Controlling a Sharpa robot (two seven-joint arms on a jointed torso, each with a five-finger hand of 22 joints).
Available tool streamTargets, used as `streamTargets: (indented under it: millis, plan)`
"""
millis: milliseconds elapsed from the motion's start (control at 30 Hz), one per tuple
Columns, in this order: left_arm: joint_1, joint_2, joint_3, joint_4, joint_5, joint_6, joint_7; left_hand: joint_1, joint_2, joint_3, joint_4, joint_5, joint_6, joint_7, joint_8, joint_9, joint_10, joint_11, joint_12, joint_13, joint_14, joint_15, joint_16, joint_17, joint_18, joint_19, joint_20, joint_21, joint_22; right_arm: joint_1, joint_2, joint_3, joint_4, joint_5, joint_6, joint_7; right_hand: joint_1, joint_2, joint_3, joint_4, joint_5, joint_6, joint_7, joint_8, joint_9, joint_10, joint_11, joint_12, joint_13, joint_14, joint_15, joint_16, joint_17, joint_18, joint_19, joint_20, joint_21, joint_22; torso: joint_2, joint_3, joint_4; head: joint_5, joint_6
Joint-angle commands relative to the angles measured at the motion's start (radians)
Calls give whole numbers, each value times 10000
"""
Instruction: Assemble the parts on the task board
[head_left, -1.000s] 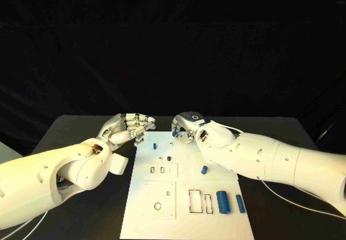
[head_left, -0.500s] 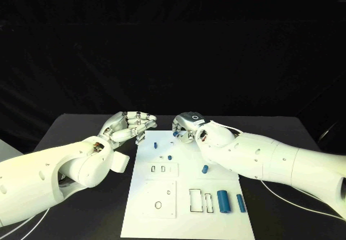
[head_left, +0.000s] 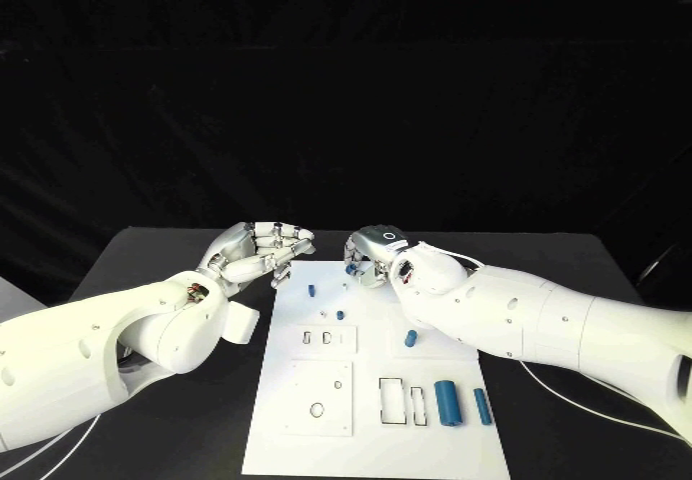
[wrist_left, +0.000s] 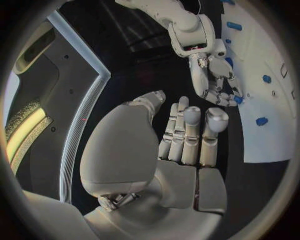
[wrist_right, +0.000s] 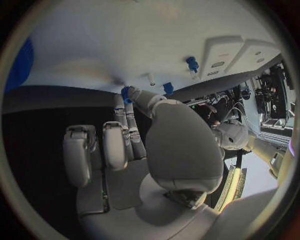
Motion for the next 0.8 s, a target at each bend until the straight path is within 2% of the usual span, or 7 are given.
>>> streamTargets:
  millis: [33, 200, 267, 400, 533, 633, 800]
  plan:
    - [20, 23, 10, 15, 62, 172, 41, -13, 78, 50, 9, -64, -83, 6, 31, 13, -77, -23, 46, 16, 41, 9, 68, 1, -146, 56, 33, 34, 12, -23, 26, -13, -5, -62, 167, 133, -112, -49, 47, 14, 15, -151, 15, -89, -9, -108, 23, 60, -14, 374, 60, 18, -25, -85, 254, 40, -96, 1454, 3, 0, -12, 22, -4]
    - [22, 35, 10, -6, 69, 167, 40, -13, 78, 50, 9, -64, -83, 6, 31, 13, -77, -23, 46, 16, 41, 9, 68, 1, -146, 56, 33, 34, 12, -29, 59, -16, -28, 1, 105, 198, -389, -366, 59, 55, 13, -676, 192, -397, -53, -968, 253, 47, -194, 255, 258, -173, -418, 53, -137, 202, -500, 892, 4, -2, -11, 45, -18]
    - [22, 37, 10, -9, 71, 161, 39, -13, 78, 50, 9, -64, -83, 6, 31, 13, -77, -23, 46, 16, 41, 9, 68, 1, -146, 56, 33, 34, 12, -30, 62, -17, -46, 18, 92, 207, -411, -433, 6, 31, 8, -855, 151, -515, -57, -1388, 328, 54, -279, 188, 318, -290, -646, 126, -332, 275, -718, 606, 2, -8, -12, 39, -27]
    - [23, 33, 10, -15, 74, 157, 38, -12, 82, 58, 3, -63, -98, 9, 29, 18, -98, -19, 51, 24, 43, 13, 77, 2, -146, 51, 35, 43, 18, -31, 45, -19, -77, 37, -3, 202, -408, -456, -54, 11, 9, -927, 138, -566, -53, -1570, 362, 57, -308, 138, 348, -384, -819, 186, -491, 305, -898, 368, 3, -5, -16, 45, -30]
    - [23, 23, 10, -29, 77, 157, 37, -12, 82, 58, 3, -63, -98, 9, 29, 18, -98, -19, 51, 24, 43, 13, 77, 2, -146, 51, 35, 43, 18, -30, -77, -20, 28, 52, -186, 188, -362, -468, -419, -38, 10, -1194, 60, -764, -60, -2077, 461, 77, -350, -1, 429, -672, -1318, 325, -849, 388, -1376, -214, -9, 2, -26, 66, -41]
    - [23, 14, 9, -46, 81, 156, 37, -7, 85, 65, -3, -63, -106, 11, 27, 20, -108, -18, 55, 30, 54, 15, 93, 16, -150, 64, 37, 57, 42, -27, -301, -20, 277, 79, -275, 159, -318, -470, -714, -43, 14, -1325, -19, -867, -71, -2190, 476, 93, -334, -11, 441, -715, -1401, 340, -867, 405, -1456, -281, -19, 2, -34, 43, -31]
    - [23, -19, 9, -75, 100, 150, 38, -7, 85, 65, -3, -63, -106, 11, 27, 20, -108, -18, 55, 30, 54, 15, 93, 16, -150, 64, 37, 57, 42, 13, -1104, 5, 1166, 245, -422, 95, -259, -451, -1045, -26, 20, -1365, -37, -928, -69, -2176, 465, 126, -292, -6, 430, -725, -1441, 343, -850, 405, -1498, -301, -69, 14, -117, 82, -5]
